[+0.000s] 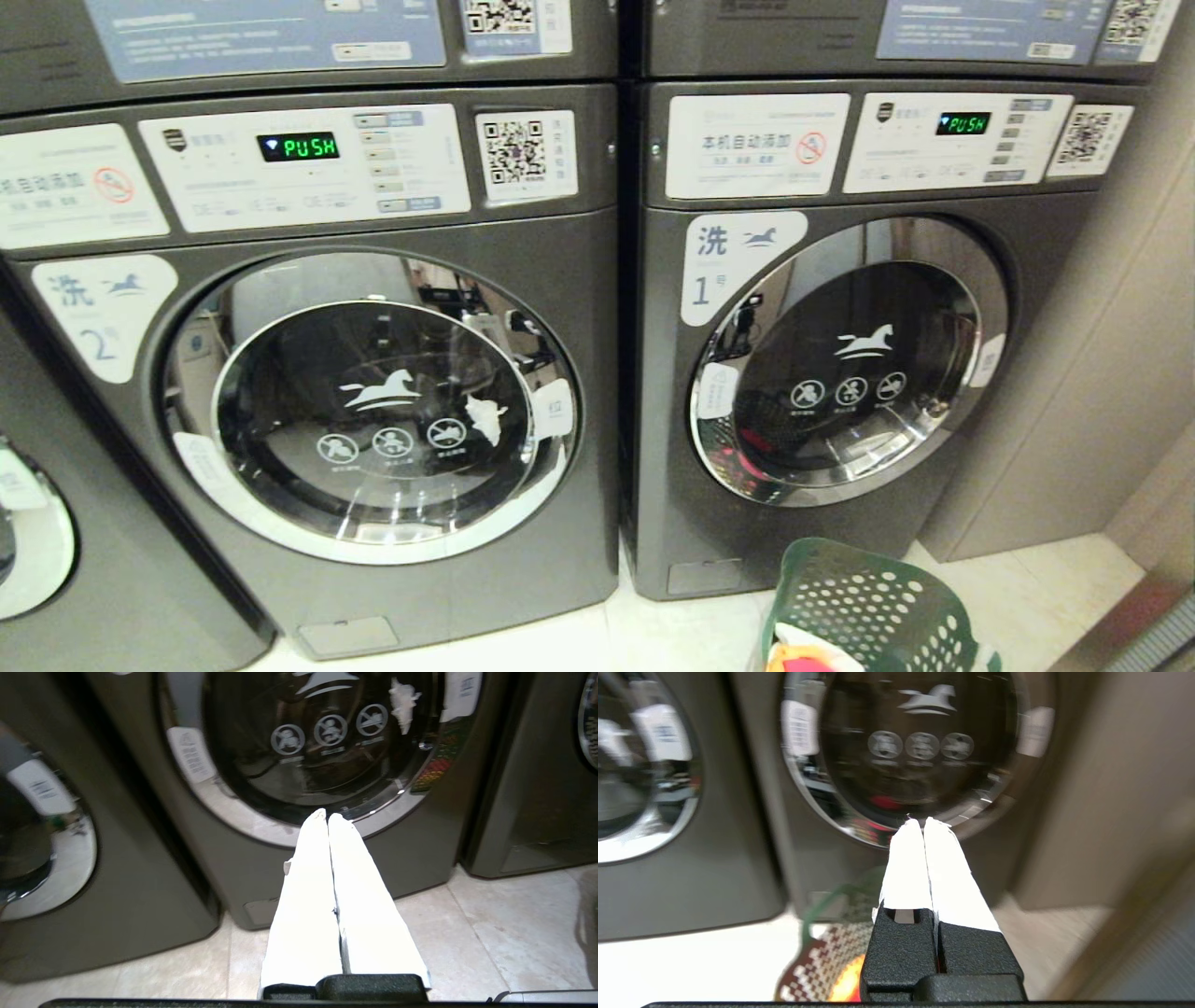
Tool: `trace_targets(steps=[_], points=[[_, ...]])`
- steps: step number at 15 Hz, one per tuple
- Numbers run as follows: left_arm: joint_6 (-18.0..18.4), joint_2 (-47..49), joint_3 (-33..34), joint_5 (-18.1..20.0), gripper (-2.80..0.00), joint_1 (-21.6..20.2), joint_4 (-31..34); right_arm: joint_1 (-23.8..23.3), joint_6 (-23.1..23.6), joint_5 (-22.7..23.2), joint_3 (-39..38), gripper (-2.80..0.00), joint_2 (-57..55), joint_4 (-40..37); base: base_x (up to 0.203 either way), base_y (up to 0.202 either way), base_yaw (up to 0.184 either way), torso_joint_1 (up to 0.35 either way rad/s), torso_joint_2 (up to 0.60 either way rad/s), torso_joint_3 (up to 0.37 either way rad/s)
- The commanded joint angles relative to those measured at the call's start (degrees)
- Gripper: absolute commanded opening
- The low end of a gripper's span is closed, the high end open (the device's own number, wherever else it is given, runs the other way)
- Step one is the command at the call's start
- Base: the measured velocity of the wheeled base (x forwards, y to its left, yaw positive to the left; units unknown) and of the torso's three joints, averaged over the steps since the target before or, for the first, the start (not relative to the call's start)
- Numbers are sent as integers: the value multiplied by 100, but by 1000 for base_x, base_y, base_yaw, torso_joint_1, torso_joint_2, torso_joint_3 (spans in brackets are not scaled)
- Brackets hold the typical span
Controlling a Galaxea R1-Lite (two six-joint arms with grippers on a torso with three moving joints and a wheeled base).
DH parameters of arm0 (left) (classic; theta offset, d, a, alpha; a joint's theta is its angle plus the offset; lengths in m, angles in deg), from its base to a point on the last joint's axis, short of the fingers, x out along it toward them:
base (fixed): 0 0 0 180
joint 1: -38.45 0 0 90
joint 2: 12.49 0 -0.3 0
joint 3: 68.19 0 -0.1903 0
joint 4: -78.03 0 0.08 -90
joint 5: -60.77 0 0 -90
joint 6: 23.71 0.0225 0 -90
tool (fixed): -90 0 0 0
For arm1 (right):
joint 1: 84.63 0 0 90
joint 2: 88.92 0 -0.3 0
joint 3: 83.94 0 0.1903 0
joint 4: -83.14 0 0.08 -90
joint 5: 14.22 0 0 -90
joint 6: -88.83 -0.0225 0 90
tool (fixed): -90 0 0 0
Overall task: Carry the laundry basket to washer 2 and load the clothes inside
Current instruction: Pick up the clothes basket and put it beside the washing machine
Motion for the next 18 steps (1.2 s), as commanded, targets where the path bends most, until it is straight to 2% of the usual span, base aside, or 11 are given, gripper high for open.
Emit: trace_targets(steps=[1,5,8,9,11,13,15,18], points=[[7,2,-1,-2,-280,0,0,2,6,1,-193,-280,-9,4,6,-9,174,1,-2,2],[-2,2,-1,-2,-280,0,4,2,-6,-15,-193,-280,-9,12,2,-7,141,2,4,2],[-2,2,-1,-8,-280,0,5,2,17,15,-193,-280,-9,31,0,0,0,0,0,0],[-2,2,-1,-2,-280,0,5,2,138,52,-182,-280,-12,-3,0,0,0,0,0,0],[7,2,-1,-2,-280,0,5,-6,670,108,-77,-280,-245,-297,0,0,0,0,0,0],[21,2,1,6,-280,0,5,-33,785,151,78,-280,-309,-496,0,0,0,0,0,0],[-11,2,-1,-2,-280,0,-4,-37,960,111,642,-280,-625,-793,0,0,0,0,0,0],[7,2,-1,19,-280,0,5,-115,791,70,1809,-280,-2289,-1109,0,0,0,0,0,0]])
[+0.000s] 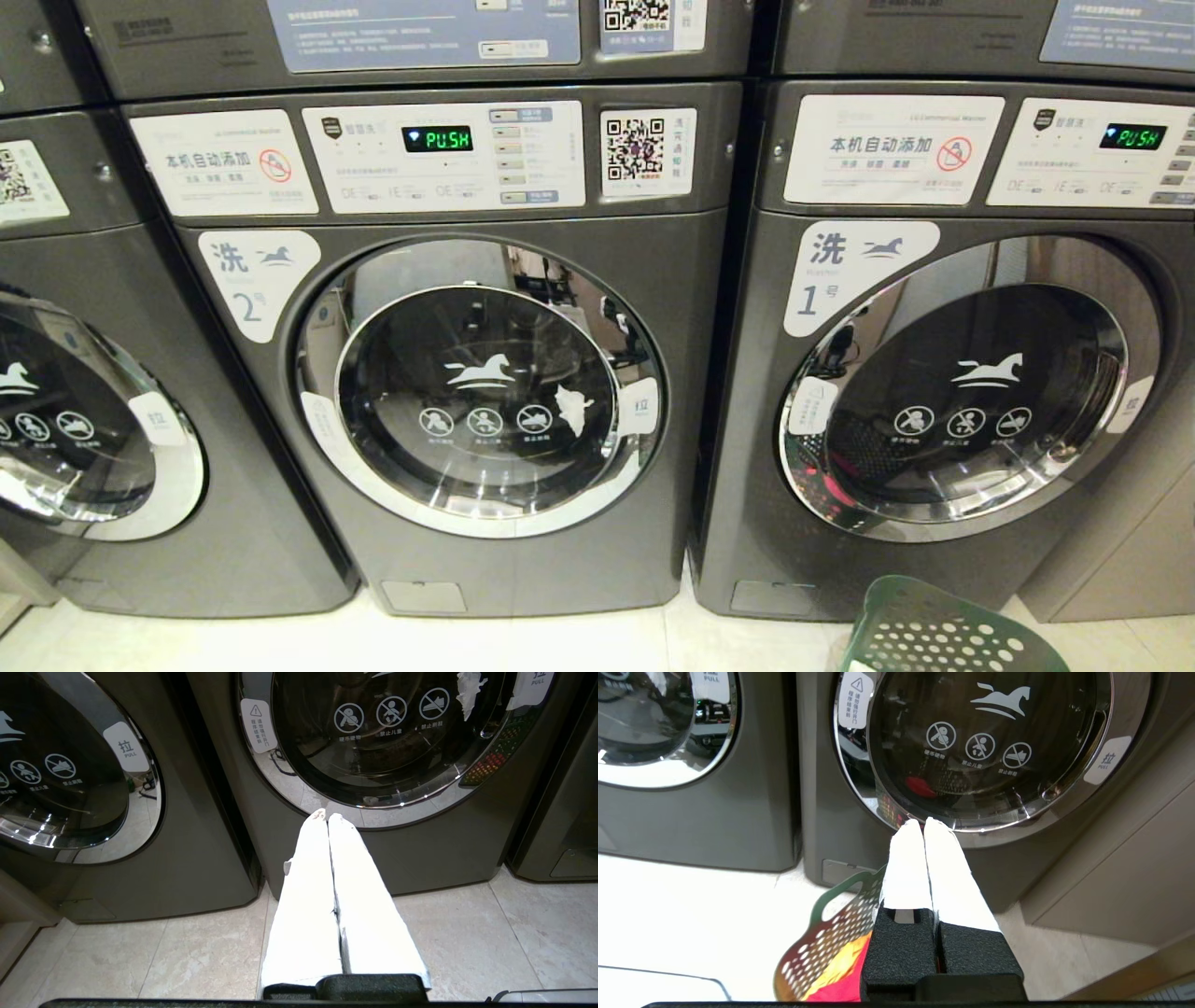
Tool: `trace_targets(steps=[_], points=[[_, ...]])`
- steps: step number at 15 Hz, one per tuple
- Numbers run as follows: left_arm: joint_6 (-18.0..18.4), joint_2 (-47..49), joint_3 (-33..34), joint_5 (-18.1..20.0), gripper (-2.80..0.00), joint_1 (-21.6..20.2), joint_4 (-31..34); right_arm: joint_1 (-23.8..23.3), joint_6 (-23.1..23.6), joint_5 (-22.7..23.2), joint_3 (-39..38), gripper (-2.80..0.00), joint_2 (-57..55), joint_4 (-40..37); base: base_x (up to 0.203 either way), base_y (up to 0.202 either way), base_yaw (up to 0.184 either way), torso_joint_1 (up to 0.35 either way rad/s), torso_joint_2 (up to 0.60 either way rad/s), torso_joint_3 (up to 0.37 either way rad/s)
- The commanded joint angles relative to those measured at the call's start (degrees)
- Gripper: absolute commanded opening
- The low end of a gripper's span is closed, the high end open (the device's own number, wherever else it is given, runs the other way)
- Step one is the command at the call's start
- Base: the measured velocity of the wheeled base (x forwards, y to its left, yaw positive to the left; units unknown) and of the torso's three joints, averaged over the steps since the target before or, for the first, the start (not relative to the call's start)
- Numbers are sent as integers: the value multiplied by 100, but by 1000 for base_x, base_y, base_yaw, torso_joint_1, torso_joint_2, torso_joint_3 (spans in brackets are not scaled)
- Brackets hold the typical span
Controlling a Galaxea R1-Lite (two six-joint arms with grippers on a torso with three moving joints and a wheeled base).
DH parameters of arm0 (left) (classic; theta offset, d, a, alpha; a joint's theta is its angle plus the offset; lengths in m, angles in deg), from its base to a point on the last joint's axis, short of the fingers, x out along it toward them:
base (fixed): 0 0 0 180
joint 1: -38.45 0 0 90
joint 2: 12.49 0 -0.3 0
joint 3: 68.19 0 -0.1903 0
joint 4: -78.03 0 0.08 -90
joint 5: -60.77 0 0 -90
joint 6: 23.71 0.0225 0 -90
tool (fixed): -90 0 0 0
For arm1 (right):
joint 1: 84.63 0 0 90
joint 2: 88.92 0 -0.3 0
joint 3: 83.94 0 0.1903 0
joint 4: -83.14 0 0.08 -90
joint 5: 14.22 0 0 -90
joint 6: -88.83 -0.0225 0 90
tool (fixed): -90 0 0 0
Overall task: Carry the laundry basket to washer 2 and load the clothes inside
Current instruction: Pick up the clothes basket and put it beside the washing machine
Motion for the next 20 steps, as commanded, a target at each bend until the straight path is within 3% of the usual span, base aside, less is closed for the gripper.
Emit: trace_targets(steps=[1,4,7,9,12,16,20], points=[[5,2,-12,10,-280,0,13,-74,-276,-15,958,-280,-1846,-102,0,0,0,0,0,0],[-4,2,-4,-24,-280,0,-5,-141,-1036,-250,2021,-280,-3794,-194,0,0,0,0,0,0],[-30,2,-4,-29,-280,0,-5,-180,-1729,-490,2193,-280,-4672,-233,0,0,0,0,0,0],[-30,2,5,-42,-280,0,-14,-170,-1791,-516,1730,-280,-4927,-205,0,0,0,0,0,0],[33,2,-4,2,-280,0,4,-149,-1811,-452,1686,-280,-5579,-177,0,0,0,0,0,0],[366,2,-12,107,-280,0,48,-173,-1834,-414,1601,-280,-6127,-184,0,0,0,0,0,0],[506,2,-12,221,-280,0,74,-171,-2170,-151,1527,-280,-7568,85,0,0,0,0,0,0]])
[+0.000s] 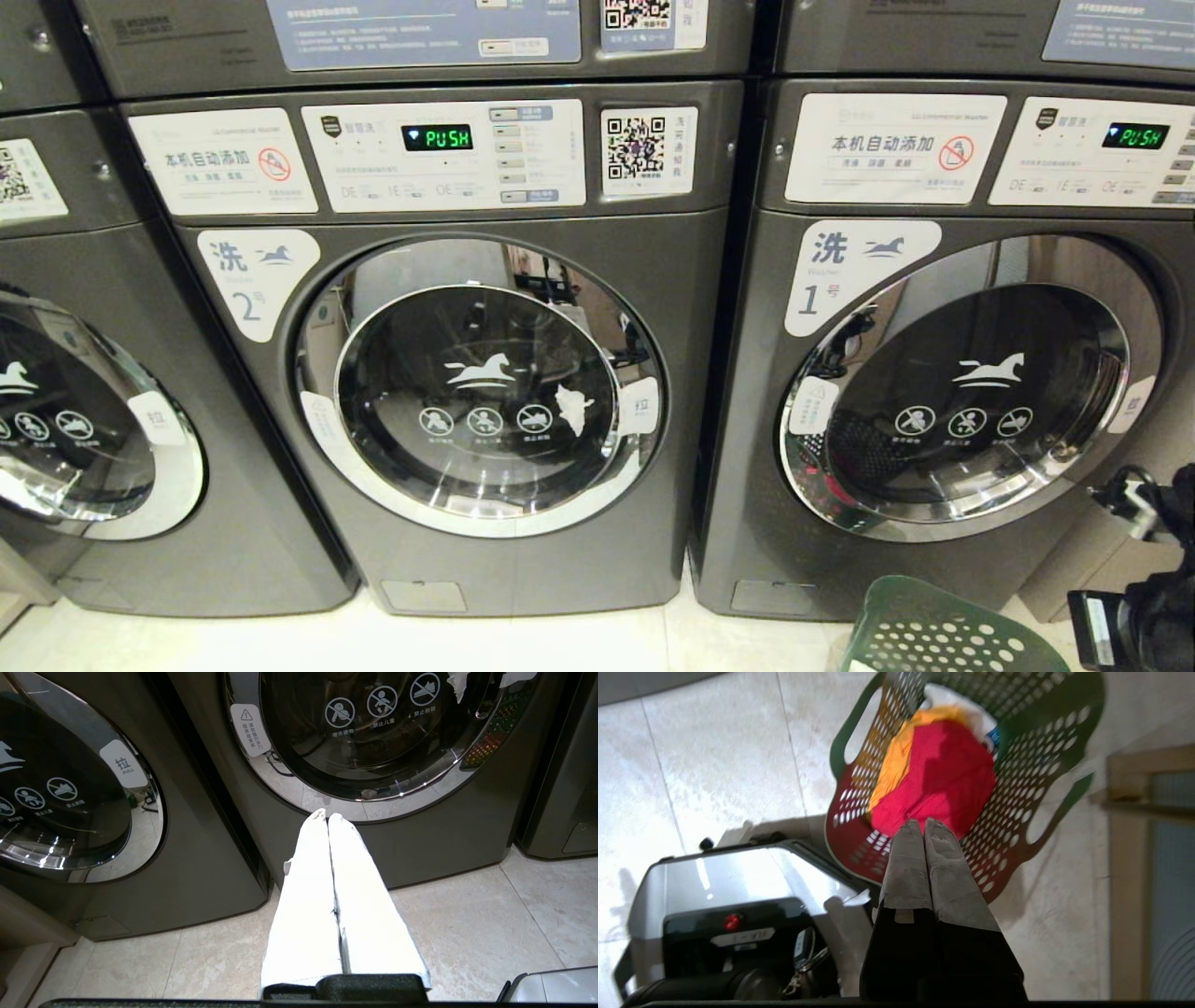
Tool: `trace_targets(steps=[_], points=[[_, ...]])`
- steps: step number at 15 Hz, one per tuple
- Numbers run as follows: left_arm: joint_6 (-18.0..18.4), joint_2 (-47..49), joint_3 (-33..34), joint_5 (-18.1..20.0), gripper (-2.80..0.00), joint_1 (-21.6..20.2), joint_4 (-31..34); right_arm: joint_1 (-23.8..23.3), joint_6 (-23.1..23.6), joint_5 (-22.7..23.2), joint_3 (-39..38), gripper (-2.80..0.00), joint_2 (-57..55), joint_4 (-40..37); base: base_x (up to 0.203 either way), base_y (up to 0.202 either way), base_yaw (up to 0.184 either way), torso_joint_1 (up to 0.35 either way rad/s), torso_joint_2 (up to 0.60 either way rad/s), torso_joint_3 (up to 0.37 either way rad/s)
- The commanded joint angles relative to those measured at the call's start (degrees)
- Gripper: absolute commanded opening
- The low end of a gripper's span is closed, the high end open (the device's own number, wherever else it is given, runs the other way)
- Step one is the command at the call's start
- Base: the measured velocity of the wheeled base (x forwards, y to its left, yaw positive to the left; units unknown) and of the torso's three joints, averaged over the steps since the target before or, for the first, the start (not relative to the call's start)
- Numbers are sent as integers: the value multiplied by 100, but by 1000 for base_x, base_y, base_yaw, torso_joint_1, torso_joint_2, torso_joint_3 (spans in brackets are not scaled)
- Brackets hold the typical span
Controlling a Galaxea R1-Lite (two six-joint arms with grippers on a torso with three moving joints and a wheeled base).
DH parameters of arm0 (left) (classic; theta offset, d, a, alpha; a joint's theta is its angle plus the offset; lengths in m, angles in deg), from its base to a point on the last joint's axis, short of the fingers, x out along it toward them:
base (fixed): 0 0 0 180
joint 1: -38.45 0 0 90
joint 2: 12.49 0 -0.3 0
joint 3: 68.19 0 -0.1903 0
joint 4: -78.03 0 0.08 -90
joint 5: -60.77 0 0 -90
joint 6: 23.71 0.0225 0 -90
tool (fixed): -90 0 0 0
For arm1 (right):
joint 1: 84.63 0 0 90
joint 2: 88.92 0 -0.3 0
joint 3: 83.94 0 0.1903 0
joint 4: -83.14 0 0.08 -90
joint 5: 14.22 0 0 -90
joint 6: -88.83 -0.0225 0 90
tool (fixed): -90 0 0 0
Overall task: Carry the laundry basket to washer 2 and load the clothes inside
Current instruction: Pick up the clothes basket and put it beside the washing machine
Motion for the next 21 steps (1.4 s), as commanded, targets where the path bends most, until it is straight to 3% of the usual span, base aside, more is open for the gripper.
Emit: trace_targets(steps=[1,5,9,17,21], points=[[7,2,-4,-2,-280,0,-4,1,-253,207,23,-280,-1311,248,0,0,0,0,0,0],[24,2,5,-11,-280,0,-13,8,-607,616,215,-280,-2927,1183,0,0,0,0,0,0],[8,2,5,-11,-280,0,-22,14,-680,724,691,-280,-3961,1944,0,0,0,0,0,0],[48,2,5,-11,-280,0,-22,30,-854,700,1287,-280,-4744,2021,0,0,0,0,0,0],[50,2,5,-11,-280,0,-22,52,-1258,700,1663,-280,-5110,2033,0,0,0,0,0,0]])
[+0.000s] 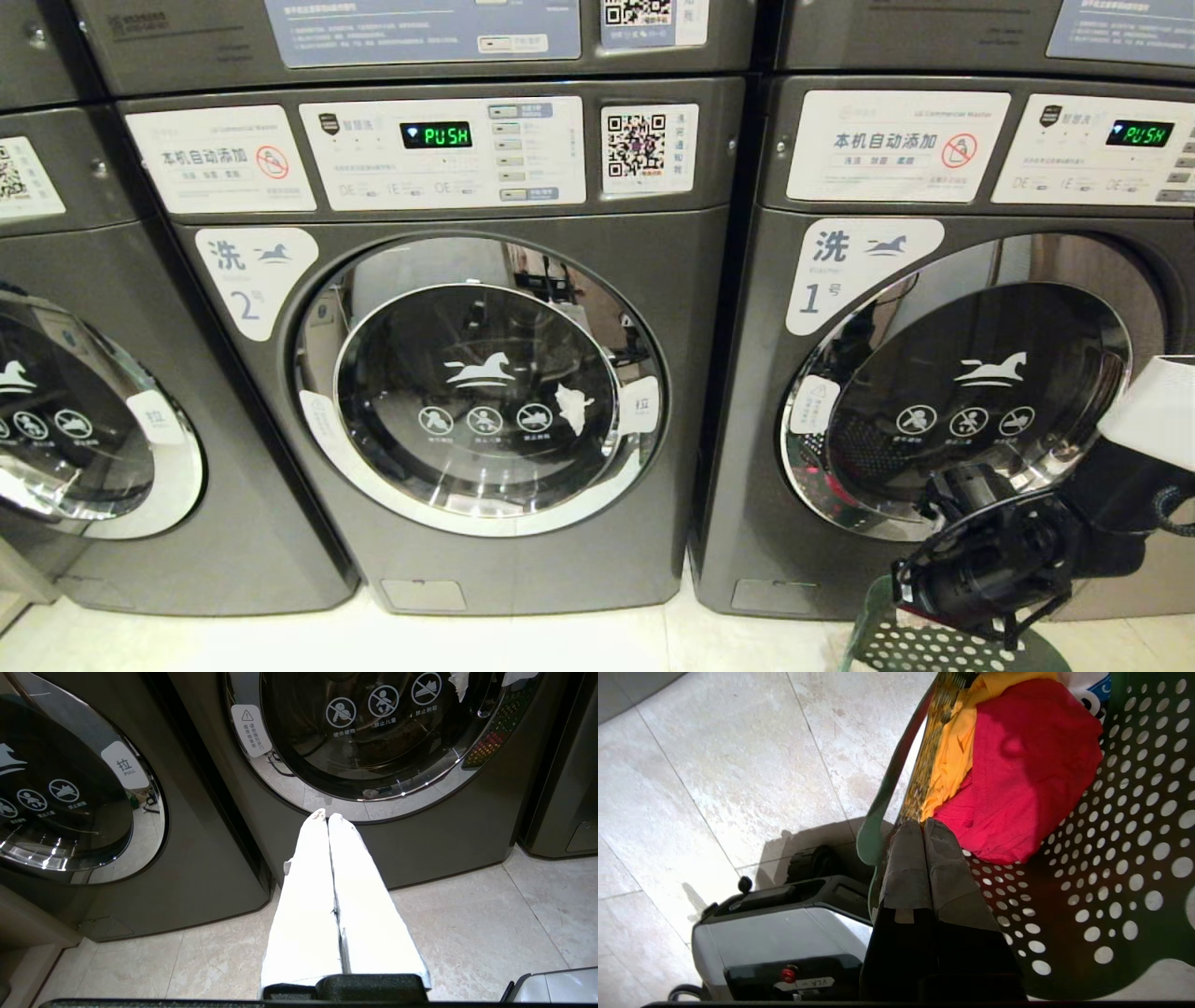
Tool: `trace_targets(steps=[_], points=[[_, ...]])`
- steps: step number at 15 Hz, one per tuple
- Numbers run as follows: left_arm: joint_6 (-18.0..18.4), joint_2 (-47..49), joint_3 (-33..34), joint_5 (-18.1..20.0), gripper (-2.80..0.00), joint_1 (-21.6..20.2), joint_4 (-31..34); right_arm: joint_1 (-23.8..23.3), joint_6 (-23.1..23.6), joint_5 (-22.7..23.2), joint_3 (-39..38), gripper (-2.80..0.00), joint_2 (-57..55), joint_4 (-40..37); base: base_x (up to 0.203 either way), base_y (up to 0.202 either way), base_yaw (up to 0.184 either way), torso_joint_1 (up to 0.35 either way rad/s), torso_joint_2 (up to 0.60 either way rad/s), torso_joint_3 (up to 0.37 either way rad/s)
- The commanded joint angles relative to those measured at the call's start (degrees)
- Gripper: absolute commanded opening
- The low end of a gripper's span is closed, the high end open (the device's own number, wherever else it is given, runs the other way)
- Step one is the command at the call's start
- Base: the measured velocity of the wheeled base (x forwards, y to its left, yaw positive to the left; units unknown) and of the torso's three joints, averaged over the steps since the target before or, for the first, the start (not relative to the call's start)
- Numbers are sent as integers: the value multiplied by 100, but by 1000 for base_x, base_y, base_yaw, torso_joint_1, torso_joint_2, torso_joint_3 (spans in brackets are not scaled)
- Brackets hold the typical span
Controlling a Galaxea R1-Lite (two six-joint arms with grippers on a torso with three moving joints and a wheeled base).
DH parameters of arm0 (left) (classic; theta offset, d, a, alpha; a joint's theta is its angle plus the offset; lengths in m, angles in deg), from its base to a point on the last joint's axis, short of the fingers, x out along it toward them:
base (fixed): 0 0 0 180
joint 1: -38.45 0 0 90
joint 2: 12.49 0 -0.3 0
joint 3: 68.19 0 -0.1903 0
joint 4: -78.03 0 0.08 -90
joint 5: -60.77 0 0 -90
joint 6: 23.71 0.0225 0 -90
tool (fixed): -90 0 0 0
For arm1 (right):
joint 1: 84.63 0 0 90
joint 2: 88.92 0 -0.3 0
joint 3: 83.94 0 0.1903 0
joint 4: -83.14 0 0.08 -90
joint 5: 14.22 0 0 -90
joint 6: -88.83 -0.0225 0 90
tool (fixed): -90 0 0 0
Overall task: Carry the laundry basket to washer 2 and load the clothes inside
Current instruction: Pick up the clothes basket and put it beside the washing machine
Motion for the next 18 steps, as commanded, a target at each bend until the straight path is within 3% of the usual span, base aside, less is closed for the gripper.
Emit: trace_targets(steps=[1,7,11,12,18], points=[[8,2,1,-2,-280,0,11,6,-250,4,226,-280,-363,13,0,0,0,0,0,0],[100,2,1,20,-280,0,20,5,-324,14,705,-280,-980,13,0,0,0,0,0,0],[466,2,19,182,-280,0,28,5,-299,22,921,-280,-1177,4,0,0,0,0,0,0],[474,2,19,191,-280,0,28,5,-320,15,1020,0,-1244,4,0,0,0,0,0,0],[474,2,19,191,-280,0,28,-4,-348,4,1199,0,-1379,-31,0,0,0,0,0,0]])
